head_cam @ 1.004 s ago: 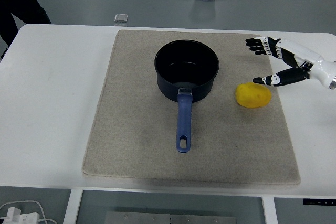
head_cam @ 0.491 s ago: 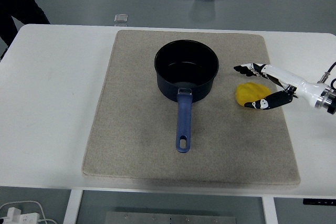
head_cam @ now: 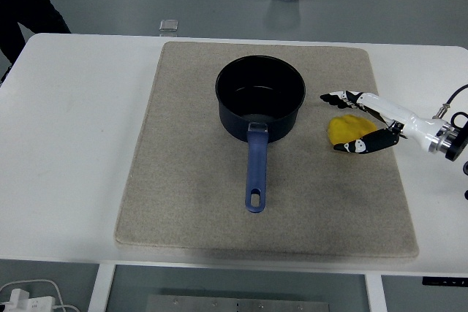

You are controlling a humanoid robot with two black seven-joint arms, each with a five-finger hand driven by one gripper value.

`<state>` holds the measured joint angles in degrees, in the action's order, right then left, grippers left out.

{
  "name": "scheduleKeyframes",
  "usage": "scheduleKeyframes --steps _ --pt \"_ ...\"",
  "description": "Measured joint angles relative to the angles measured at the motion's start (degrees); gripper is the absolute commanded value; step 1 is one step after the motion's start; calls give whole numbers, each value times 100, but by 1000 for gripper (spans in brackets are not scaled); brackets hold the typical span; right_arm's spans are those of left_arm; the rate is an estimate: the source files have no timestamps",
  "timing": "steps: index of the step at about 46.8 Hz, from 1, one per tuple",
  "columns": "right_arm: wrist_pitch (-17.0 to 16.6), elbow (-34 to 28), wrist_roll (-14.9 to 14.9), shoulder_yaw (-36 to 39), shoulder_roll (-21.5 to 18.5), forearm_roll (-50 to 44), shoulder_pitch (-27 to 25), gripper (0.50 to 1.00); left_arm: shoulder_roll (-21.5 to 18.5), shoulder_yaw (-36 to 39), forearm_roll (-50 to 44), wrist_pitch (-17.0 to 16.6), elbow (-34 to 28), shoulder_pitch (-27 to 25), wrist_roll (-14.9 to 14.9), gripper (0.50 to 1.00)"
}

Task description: Put the potato in the blue pot

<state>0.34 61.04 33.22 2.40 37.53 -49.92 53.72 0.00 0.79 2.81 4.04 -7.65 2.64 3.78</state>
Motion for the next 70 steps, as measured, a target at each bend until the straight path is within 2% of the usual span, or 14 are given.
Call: scheduleKeyframes --steps 19,29,32,35,40,41,43,45,70 --pt "-55 -180 -42 -221 98 -18 40 921 0 0 1 -1 9 6 0 996" --pt "-28 -184 -103 -279 101 -25 50 899 0 0 1 0 10 9 0 996" --pt "-9 -194 -105 -279 94 -26 47 856 0 0 1 0 10 9 0 996" --pt "16 -213 -105 -279 92 -26 44 744 0 0 1 -1 10 9 0 996" --pt "126 -219 -58 -277 95 -22 43 650 0 0 1 0 10 9 0 996" --pt "158 -218 -44 -275 95 -21 43 625 0 0 1 0 10 9 0 996" --pt "229 -217 -27 -272 96 -16 44 542 0 0 1 0 10 9 0 996" --pt "285 -217 -7 -270 96 -12 45 500 0 0 1 0 10 9 0 996" --pt "321 -216 4 -257 91 16 66 500 0 0 1 0 18 9 0 996"
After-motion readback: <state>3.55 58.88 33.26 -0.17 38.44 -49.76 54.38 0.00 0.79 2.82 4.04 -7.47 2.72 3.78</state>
